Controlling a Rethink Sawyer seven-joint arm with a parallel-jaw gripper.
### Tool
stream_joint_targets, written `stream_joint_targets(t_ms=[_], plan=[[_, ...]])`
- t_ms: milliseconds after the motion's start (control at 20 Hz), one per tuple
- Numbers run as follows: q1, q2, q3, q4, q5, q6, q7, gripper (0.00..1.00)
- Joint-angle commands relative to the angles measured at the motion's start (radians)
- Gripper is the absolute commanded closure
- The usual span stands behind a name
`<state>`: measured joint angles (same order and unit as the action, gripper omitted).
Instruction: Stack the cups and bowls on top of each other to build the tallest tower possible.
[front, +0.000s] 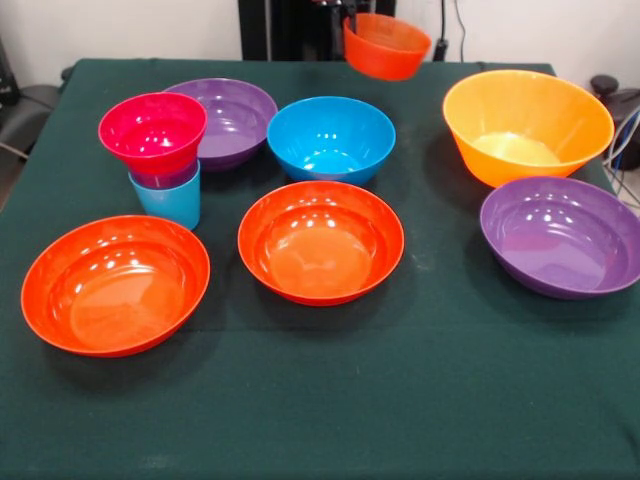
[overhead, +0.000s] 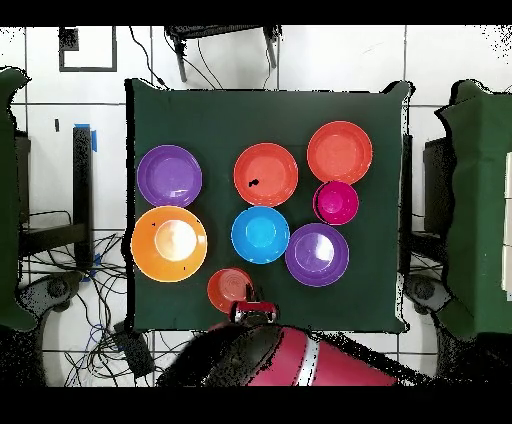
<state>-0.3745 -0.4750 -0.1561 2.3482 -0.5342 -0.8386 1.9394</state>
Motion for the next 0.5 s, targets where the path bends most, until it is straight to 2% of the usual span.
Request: stream_joint_targets(t_ms=[50,250,500], plan=[[-0.092,-0.187,0.221,0.03,-0.1,0.255,0.2,1.0],[-0.173,-0.268,0.318,0.053,-0.113,0.365,0.193,1.0],[-0.32,-0.362,0.513,0.115,-0.115,0.512,0.183,1.0]])
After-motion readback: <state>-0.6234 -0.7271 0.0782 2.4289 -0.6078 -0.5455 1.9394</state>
